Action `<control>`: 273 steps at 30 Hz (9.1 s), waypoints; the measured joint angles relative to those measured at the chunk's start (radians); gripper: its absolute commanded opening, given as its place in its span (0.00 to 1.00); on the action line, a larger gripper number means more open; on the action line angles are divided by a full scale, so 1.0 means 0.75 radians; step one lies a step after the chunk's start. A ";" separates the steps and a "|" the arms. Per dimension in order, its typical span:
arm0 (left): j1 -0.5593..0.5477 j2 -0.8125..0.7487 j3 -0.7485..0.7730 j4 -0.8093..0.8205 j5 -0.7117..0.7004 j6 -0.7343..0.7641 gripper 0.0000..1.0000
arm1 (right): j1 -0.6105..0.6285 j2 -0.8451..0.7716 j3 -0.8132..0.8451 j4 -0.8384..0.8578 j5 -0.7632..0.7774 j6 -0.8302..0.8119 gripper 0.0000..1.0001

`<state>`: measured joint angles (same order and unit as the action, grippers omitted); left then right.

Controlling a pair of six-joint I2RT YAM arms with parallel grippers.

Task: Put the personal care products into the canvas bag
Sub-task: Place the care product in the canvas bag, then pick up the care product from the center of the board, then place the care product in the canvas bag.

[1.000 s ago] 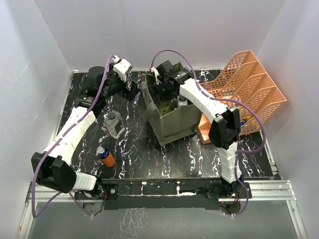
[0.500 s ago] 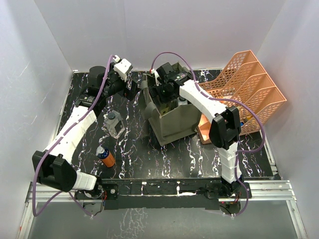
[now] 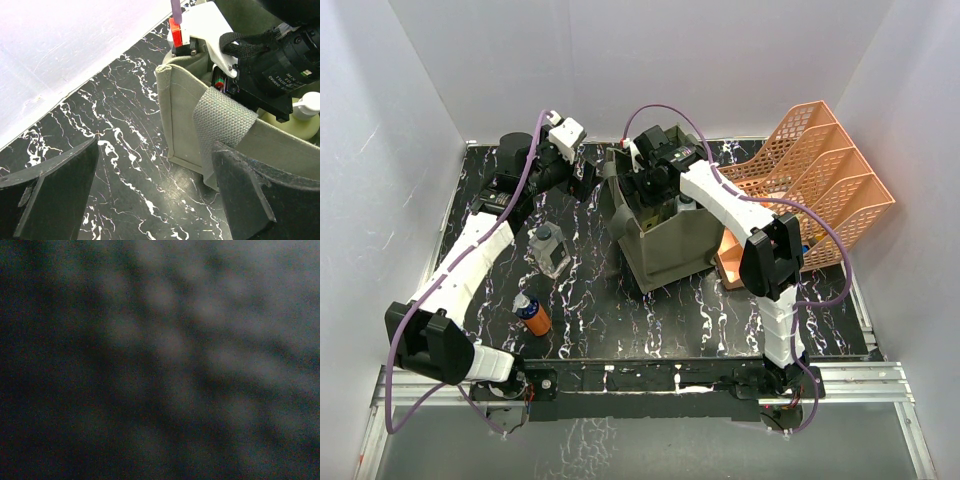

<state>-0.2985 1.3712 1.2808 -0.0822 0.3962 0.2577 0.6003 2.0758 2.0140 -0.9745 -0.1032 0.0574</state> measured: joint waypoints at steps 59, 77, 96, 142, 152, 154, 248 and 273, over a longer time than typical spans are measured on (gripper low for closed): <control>-0.004 -0.014 -0.015 -0.058 -0.086 -0.027 0.94 | -0.003 -0.409 -0.163 0.053 0.044 -0.042 0.93; 0.127 -0.205 0.015 -0.842 -0.314 -0.202 0.97 | -0.035 -0.535 -0.175 0.154 0.099 -0.041 0.93; 0.161 0.085 -0.057 -0.931 -0.276 -0.100 0.46 | -0.035 -0.535 -0.173 0.152 0.094 -0.044 0.93; -0.143 0.418 1.350 -1.038 0.283 -0.264 0.00 | -0.035 -1.163 -0.414 -0.016 -0.203 -0.612 0.82; -0.239 0.501 1.430 -0.975 0.243 -0.293 0.00 | -0.035 -1.129 -0.603 -0.046 -0.285 -0.728 0.75; -0.242 0.502 1.429 -0.966 0.241 -0.301 0.00 | -0.035 -1.122 -0.650 -0.017 -0.284 -0.744 0.73; -0.495 0.446 0.174 -0.376 -0.053 0.067 0.13 | 0.106 -1.315 -1.100 0.250 -0.199 -0.776 0.44; -0.496 0.504 0.208 -0.438 -0.054 0.111 0.68 | 0.107 -1.300 -1.100 0.258 -0.174 -0.778 0.45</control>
<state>-0.6704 1.7493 1.4364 -0.4107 0.3553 0.3408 0.6807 1.1007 1.1893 -0.7811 -0.2337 -0.5259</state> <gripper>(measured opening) 0.599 0.442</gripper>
